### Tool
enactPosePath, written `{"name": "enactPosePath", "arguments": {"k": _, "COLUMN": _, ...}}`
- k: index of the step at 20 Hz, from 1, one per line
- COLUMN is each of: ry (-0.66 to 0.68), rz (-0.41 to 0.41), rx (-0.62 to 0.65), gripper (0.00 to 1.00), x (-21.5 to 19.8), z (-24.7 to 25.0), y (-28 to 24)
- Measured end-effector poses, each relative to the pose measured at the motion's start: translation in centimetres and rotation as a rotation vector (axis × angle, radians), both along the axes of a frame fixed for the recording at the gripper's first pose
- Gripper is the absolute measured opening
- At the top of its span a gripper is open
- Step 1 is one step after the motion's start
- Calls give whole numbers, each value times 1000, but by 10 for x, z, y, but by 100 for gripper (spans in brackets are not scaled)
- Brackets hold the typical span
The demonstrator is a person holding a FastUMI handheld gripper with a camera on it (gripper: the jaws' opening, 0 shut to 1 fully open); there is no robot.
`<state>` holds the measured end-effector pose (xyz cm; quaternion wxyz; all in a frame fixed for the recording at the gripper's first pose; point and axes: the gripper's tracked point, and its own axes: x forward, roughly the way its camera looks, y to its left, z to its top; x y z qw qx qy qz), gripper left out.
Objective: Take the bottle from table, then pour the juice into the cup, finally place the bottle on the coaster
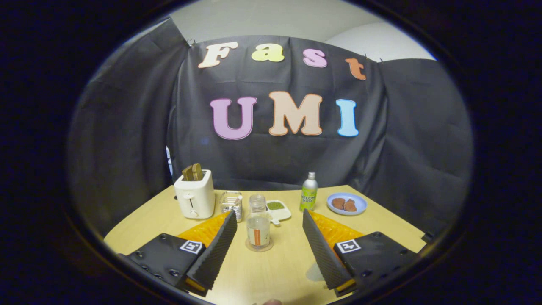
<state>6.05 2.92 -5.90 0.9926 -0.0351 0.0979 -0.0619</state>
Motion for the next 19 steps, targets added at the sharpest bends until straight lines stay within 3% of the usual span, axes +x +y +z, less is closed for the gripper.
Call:
{"name": "enactPosePath", "arguments": {"k": 9, "ry": -110, "rz": -1, "rx": 72, "gripper": 98, "x": -21, "z": 47, "y": 6}}
{"name": "enactPosePath", "arguments": {"k": 19, "ry": -107, "rz": -4, "rx": 37, "gripper": 98, "x": -24, "z": 47, "y": 9}}
